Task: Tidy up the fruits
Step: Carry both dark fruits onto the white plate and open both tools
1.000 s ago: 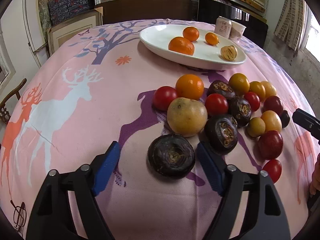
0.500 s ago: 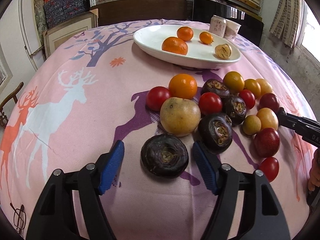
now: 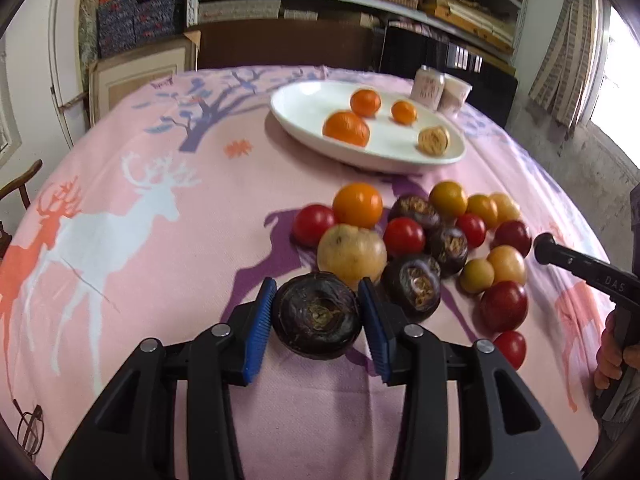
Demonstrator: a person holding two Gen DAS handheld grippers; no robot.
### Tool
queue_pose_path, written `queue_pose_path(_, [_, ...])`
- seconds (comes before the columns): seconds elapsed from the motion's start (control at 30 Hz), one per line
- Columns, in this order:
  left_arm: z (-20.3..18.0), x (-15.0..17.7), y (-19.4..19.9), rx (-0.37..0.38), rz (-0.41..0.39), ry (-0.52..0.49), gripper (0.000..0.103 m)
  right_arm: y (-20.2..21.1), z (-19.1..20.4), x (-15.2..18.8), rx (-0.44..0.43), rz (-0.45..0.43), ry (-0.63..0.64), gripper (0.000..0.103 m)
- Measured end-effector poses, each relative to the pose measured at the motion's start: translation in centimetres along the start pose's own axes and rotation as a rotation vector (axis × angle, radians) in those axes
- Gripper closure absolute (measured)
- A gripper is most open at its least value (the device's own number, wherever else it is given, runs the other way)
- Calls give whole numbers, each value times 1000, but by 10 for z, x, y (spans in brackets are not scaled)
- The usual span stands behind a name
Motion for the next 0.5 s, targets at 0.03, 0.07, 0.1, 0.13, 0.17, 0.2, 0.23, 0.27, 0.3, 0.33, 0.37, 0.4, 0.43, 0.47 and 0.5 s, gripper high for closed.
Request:
queue_pose_path(0.03, [0,-3,4,-5,-19,1,62,1,0,-1,-4,-10,-4,74])
queue_pose_path(0.07, [1,-5,6,-11,-30,-3,62,3,0,-3,-8,-22,-3,74])
queue_pose_path(0.1, [1,-7,8,-15,-41,-7,62,5,1,-5,-8,-36,4,74])
queue_pose_path(0.13, [1,-12,9,-17,-52,-13,62,7,3,-7,-8,-47,12,74])
queue_pose_path(0.17, [1,-18,9,-17,-59,-20,62,8,5,-9,-10,-57,20,74])
queue_pose_path(0.2, [1,-25,8,-18,-64,-30,62,9,10,-15,-17,-71,33,74])
queue_pose_path(0.23, [1,-36,6,-25,-75,-43,62,9,14,-21,-24,-78,45,74])
queue_pose_path(0.27, [1,-46,2,-33,-82,-52,62,9,19,-28,-33,-83,60,74])
queue_pose_path(0.3, [1,-59,-6,-35,-85,-55,62,6,26,-39,-44,-83,79,74])
queue_pose_path(0.33, [1,-70,-12,-33,-90,-47,62,3,32,-48,-54,-82,91,74])
queue_pose_path(0.37, [1,-84,-24,-25,-87,-34,62,-4,40,-59,-70,-75,102,74])
queue_pose_path(0.4, [0,-93,-33,-17,-81,-26,62,-10,47,-65,-83,-64,112,74])
queue_pose_path(0.43, [-1,-104,-46,-9,-72,-17,62,-21,56,-71,-93,-49,130,74])
queue_pose_path(0.47, [-2,-115,-59,-8,-65,-10,62,-33,65,-76,-88,-41,150,74])
queue_pose_path(0.5, [-4,-123,-72,-10,-54,-11,62,-42,70,-80,-84,-34,165,74])
Point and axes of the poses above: each gripper's, at about its wrist camera, not at the fingertips, and y roughly against the way its jaws point, z to its left, x to its underside, the point moved 4 cm from there along -y, roughly the way its jaws point, and after that the axes turned 14 degrees about -z, right-handed, at the moved point
